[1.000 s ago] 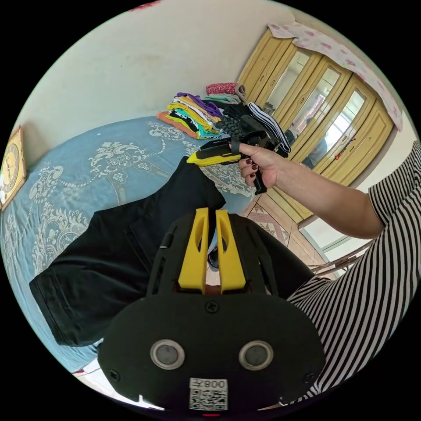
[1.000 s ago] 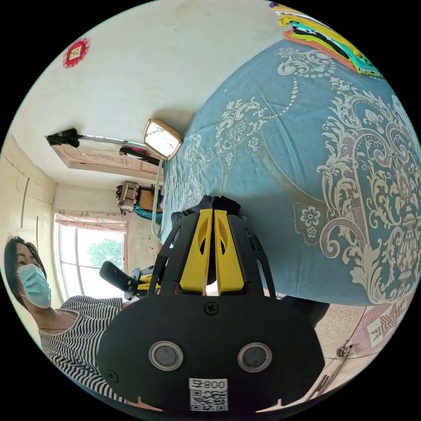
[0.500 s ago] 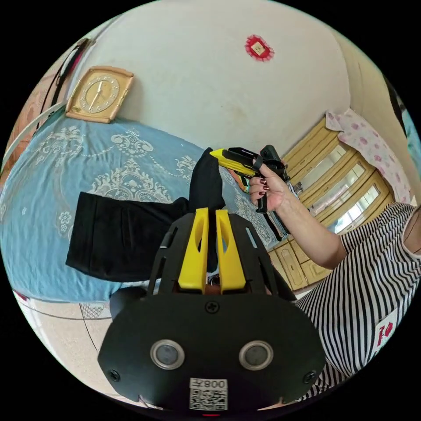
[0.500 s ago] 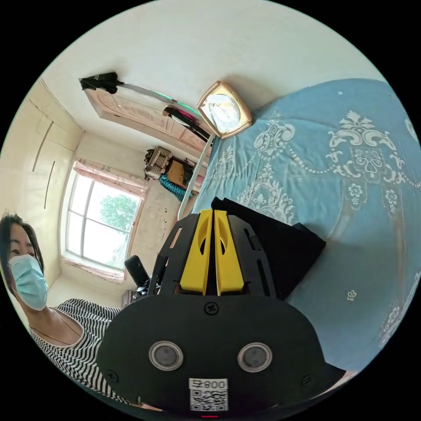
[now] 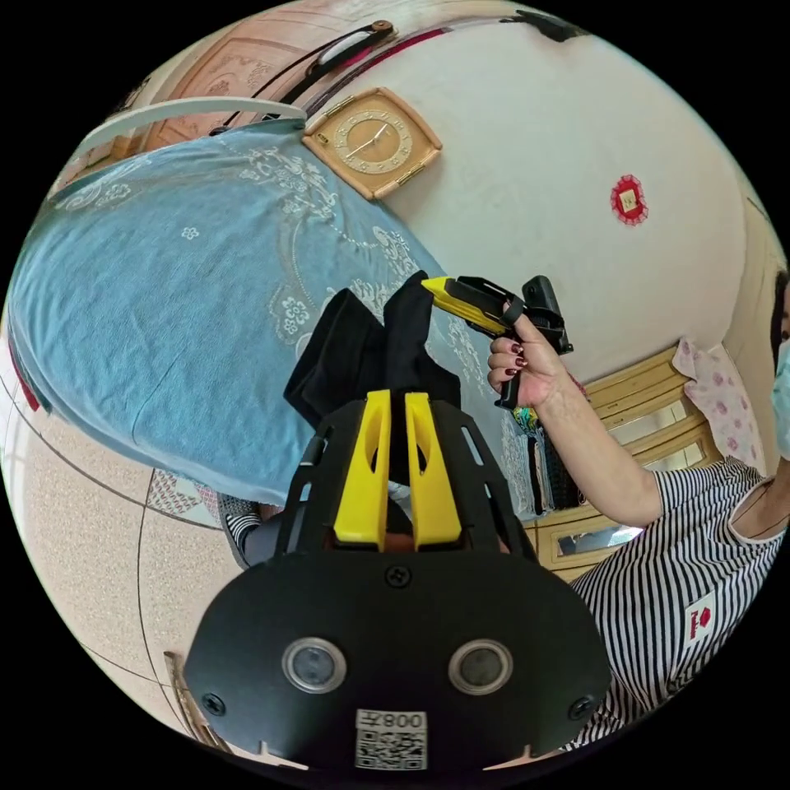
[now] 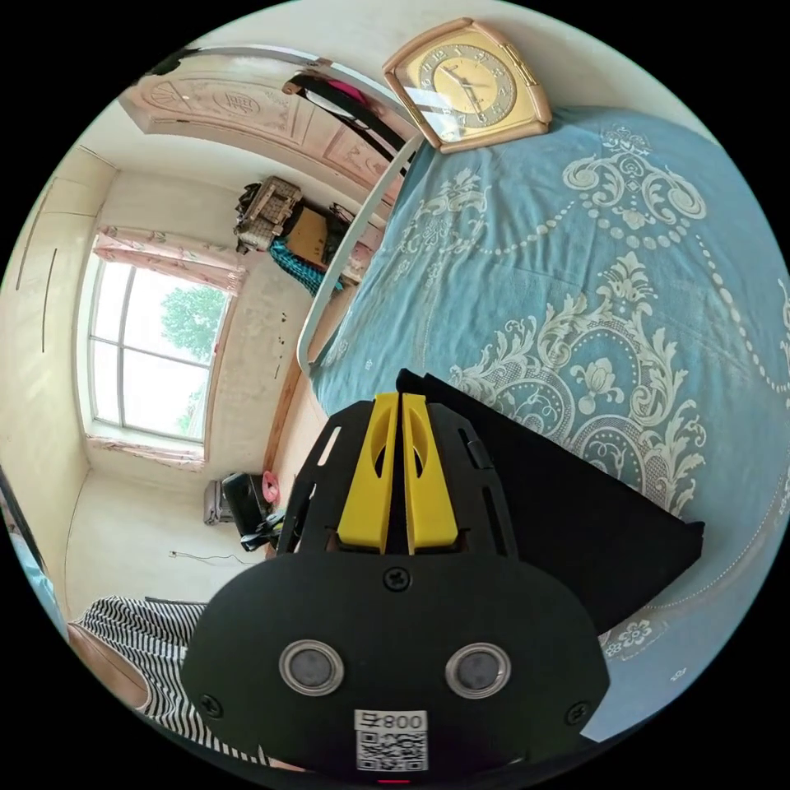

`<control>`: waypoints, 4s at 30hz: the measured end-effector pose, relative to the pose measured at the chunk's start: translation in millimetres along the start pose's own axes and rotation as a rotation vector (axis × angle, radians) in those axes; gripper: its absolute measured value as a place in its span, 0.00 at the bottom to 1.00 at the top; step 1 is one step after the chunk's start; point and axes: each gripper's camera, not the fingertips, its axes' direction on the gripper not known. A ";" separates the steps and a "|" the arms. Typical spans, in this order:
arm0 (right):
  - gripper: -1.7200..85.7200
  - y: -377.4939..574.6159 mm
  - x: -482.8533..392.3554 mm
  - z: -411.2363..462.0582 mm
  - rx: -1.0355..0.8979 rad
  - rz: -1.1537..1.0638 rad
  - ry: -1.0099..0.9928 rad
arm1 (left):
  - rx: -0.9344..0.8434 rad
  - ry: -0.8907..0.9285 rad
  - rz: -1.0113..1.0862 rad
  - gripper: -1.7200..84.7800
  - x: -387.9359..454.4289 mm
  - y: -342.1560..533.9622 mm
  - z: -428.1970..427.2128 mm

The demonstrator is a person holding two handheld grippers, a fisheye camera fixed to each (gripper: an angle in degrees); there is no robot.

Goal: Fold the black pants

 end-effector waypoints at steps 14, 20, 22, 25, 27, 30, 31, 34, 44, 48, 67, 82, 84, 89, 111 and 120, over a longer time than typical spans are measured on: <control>0.02 -12.4 11.3 82.5 0.004 -0.101 0.067 | 0.187 -0.020 -0.089 0.03 -58.4 13.2 -50.3; 0.02 -37.4 -2.3 158.7 -0.115 -0.215 0.273 | 0.060 -0.117 0.096 0.02 -32.3 -11.6 -26.3; 0.02 -47.3 -1.7 181.4 -0.163 -0.225 0.331 | 0.012 -0.206 0.108 0.02 -34.3 -16.0 -14.9; 0.02 -56.8 -1.0 206.4 -0.211 -0.253 0.345 | -0.008 -0.264 0.085 0.02 -45.5 -13.5 -8.5; 0.02 -57.8 -1.8 214.4 -0.225 -0.267 0.355 | 0.002 -0.230 0.055 0.02 -49.6 -11.6 -12.8; 0.02 -50.5 -10.2 211.9 -0.180 -0.314 0.372 | 0.033 -0.257 0.097 0.02 -40.1 -10.4 -17.5; 0.02 -46.4 -13.1 209.3 -0.157 -0.330 0.347 | 0.036 -0.258 0.107 0.02 -38.6 -10.5 -17.6; 0.02 -41.5 -8.1 220.9 -0.186 -0.331 0.323 | -0.018 -0.303 0.101 0.02 -41.0 -12.0 -8.6; 0.02 -44.7 21.0 231.6 -0.264 -0.329 0.342 | -0.029 -0.335 0.147 0.02 -33.6 -12.4 8.3; 0.02 -50.9 27.7 215.0 -0.211 -0.286 0.330 | -0.020 -0.355 0.128 0.02 -26.5 -11.6 9.1; 0.02 131.2 134.5 44.6 -0.149 -0.041 0.064 | -0.052 -0.347 0.170 0.02 8.3 -13.6 30.1; 0.03 241.6 183.3 -50.6 -0.017 0.133 0.104 | -0.438 -0.147 0.362 0.05 95.4 -9.9 132.6; 0.03 238.6 199.8 -69.3 0.034 0.178 0.107 | -0.569 -0.143 0.294 0.07 95.3 -2.6 159.4; 0.06 220.3 243.1 -109.5 0.095 0.262 0.086 | -0.592 -0.002 0.061 0.08 77.6 -7.1 191.0; 0.03 186.7 309.4 -166.0 0.098 0.380 -0.058 | -0.554 0.069 -0.076 0.03 68.5 -1.1 208.0; 0.02 272.0 263.4 -168.7 0.039 0.291 -0.112 | -0.384 -0.025 0.009 0.02 72.0 -6.1 158.5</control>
